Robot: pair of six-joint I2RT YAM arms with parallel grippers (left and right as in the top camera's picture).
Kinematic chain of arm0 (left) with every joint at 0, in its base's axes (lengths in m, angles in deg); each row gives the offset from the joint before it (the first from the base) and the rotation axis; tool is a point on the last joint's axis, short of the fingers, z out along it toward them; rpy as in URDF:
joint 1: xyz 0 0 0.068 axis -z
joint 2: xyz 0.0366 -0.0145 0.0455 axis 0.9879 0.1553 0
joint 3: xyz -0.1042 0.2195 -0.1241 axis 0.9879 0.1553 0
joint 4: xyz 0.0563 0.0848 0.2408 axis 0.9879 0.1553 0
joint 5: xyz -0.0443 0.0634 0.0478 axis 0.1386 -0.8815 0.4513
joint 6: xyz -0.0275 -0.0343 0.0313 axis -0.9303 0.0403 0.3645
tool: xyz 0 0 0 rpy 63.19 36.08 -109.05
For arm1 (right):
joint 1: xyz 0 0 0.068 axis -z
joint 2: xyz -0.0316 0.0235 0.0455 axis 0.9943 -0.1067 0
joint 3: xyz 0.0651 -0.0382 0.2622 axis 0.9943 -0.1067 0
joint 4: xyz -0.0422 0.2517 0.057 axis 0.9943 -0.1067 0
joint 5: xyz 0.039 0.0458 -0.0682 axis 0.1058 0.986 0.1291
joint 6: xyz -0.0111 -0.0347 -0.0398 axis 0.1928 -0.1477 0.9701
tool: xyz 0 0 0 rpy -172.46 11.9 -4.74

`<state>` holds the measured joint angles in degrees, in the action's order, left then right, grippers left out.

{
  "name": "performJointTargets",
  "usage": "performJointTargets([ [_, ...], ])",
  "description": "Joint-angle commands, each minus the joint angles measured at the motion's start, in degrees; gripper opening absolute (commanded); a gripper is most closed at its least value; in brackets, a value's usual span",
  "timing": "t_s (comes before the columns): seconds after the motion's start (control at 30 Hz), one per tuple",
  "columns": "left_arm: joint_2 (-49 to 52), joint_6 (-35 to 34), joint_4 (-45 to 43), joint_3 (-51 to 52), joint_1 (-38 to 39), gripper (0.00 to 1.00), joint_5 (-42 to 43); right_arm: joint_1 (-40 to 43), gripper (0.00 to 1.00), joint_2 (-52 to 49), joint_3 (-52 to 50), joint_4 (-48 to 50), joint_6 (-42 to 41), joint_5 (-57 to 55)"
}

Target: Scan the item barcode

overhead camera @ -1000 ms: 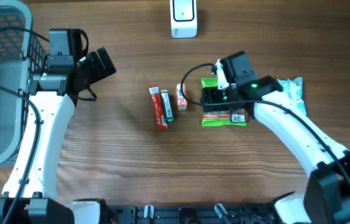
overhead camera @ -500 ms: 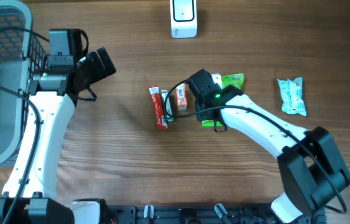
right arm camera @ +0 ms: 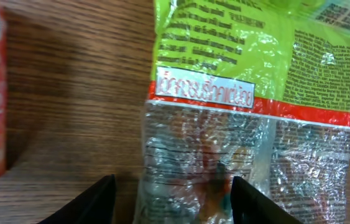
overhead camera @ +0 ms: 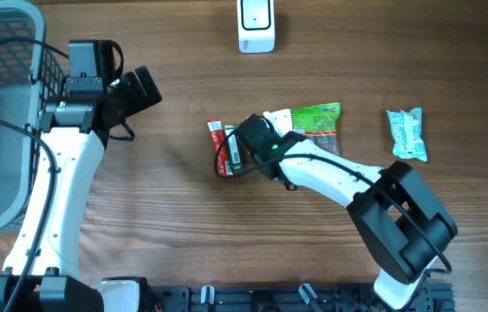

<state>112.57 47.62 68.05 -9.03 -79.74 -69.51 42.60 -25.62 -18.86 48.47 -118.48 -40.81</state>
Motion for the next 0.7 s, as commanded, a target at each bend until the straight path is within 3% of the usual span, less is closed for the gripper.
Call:
performJointTargets([
  [0.0, 0.28, 0.68, -0.07, -0.37, -0.33, 1.0, -0.76, 0.02, 0.52, -0.85, 1.44, -2.32, -0.07, -3.91],
  [0.33, 0.28, 0.68, -0.07, -0.37, -0.33, 1.0, -0.76, 2.12, 0.51, -0.92, 1.44, -15.5, -4.26, -10.6],
  [0.5, 0.28, 0.7, -0.07, -0.35, -0.33, 1.0, -0.76, 3.06, 0.59, -0.94, 1.44, -12.74, -0.66, -7.61],
  [0.67, 0.28, 0.68, -0.07, -0.35, -0.33, 1.0, -0.76, 3.26, 0.6, -1.53, -0.46, -6.58, 4.52, -7.63],
])
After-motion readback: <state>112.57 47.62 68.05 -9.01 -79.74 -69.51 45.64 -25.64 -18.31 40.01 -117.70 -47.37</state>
